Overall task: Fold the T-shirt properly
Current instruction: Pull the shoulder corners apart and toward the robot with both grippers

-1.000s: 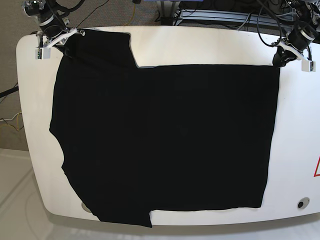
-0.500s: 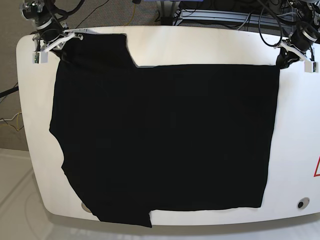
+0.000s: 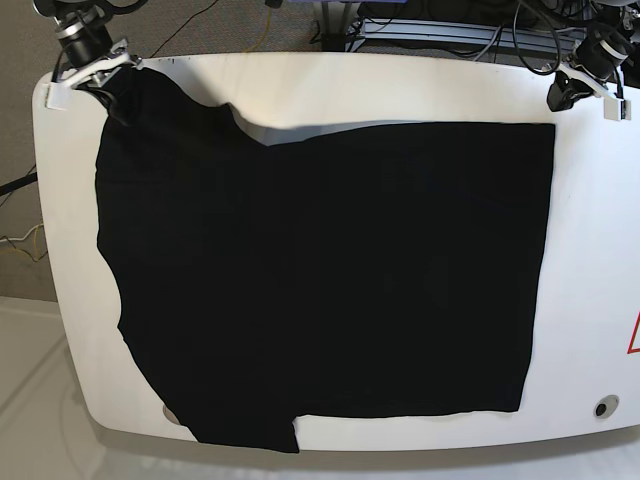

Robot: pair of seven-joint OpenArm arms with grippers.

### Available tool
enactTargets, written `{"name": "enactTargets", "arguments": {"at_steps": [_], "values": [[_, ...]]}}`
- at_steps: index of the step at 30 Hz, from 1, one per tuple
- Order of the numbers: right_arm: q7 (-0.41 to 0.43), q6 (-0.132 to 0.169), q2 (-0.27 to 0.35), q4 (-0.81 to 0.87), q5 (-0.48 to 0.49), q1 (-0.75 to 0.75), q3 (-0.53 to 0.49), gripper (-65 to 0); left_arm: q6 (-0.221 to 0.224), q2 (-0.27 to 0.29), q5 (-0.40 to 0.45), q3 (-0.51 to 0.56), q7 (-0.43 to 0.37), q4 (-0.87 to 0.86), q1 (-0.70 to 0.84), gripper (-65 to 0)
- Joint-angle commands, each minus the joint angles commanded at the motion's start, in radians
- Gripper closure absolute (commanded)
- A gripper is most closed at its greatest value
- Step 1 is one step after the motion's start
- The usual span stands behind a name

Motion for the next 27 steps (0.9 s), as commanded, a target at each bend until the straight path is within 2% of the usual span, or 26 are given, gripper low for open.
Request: {"name": "enactTargets", "arguments": {"at_steps": [1, 4, 10, 12, 14, 22, 27], "values": [[-0.003, 0.000, 0.000, -0.001, -0.014, 0.006, -0.006, 0.0, 0.000, -0.003, 0.001, 0.000, 0.007, -0.008, -0.009, 0.0], [-0.002, -0.001, -0.001, -0.003, -0.063, 0.017, -0.020, 0.0, 0.000, -0.009, -0.001, -0.001, 0.034, -0.028, -0.026, -7.1], [0.010, 0.001, -0.005, 0.001, -0.134, 0.025, -0.033, 0.0, 0.000, -0.029, -0.021, -0.004, 0.090, -0.081, -0.050, -12.5], [0.016, 0.002, -0.005, 0.003, -0.147, 0.027, -0.035, 0.0, 0.000, -0.042, -0.028, -0.004, 0.108, -0.102, -0.059, -13.5], [0.029, 0.006, -0.006, 0.008, -0.212, 0.027, -0.036, 0.0, 0.000, -0.075, -0.044, 0.000, 0.119, -0.141, -0.086, -15.6], [0.063, 0.004, -0.005, 0.005, -0.254, 0.022, -0.033, 0.0, 0.000, -0.123, -0.081, -0.001, 0.110, -0.182, -0.125, -20.2], [0.049, 0.004, -0.009, 0.010, -0.267, 0.039, -0.026, 0.0, 0.000, -0.150, -0.118, 0.007, 0.097, -0.180, -0.133, -27.2]]}}
